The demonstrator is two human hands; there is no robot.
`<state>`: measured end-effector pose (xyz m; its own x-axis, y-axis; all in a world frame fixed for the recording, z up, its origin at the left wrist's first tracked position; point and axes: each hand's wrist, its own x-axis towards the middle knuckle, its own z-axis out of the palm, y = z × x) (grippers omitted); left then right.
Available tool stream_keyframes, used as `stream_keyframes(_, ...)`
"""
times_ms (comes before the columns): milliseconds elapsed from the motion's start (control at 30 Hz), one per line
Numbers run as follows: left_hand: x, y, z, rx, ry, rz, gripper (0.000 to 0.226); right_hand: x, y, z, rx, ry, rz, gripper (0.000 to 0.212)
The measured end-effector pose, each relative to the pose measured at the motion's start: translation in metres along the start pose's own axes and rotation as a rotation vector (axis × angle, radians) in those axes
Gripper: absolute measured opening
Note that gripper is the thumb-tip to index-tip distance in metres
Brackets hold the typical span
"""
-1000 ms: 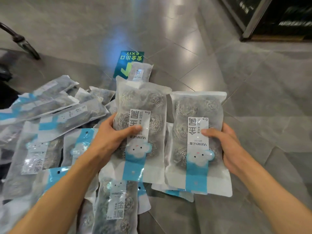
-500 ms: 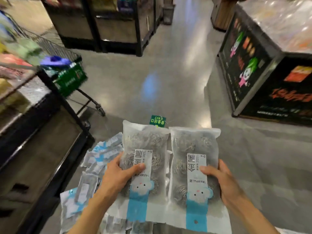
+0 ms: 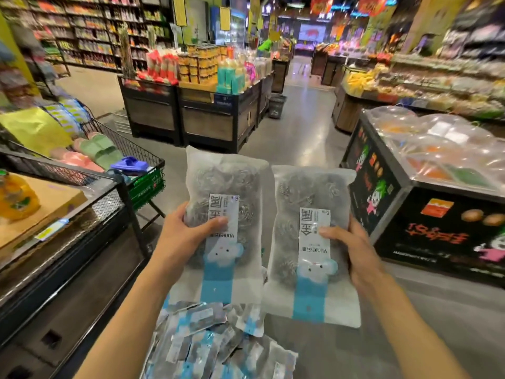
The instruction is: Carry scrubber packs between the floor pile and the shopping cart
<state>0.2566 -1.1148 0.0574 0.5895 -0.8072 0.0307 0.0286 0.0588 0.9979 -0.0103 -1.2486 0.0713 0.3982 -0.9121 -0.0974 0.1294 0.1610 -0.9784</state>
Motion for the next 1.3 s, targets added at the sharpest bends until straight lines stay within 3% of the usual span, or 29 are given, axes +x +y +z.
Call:
stream_keyframes(200,0.005,0.021,-0.010,-0.057,0.016,0.039,0.044,0.003,-0.022,0.016,0.013,-0.056,-0.058,0.055)
stream_keyframes(533,0.001,0.037,-0.048,0.008,0.161,0.076,0.038,0.036,-0.024,0.062,-0.052,-0.280,-0.083,0.048)
stream_keyframes(733,-0.048,0.035,-0.081,0.021,0.452,0.052,0.041,0.063,-0.006,0.120,-0.103,-0.537,-0.027,0.048)
stream_keyframes(967,-0.163,0.035,-0.116,0.069,0.872,0.016,0.044,0.044,0.037,0.216,-0.129,-0.918,0.062,0.031)
stream_keyframes(1300,-0.357,0.041,-0.143,0.145,1.337,0.005,0.039,-0.105,0.083,0.323,-0.083,-1.444,0.170,0.060)
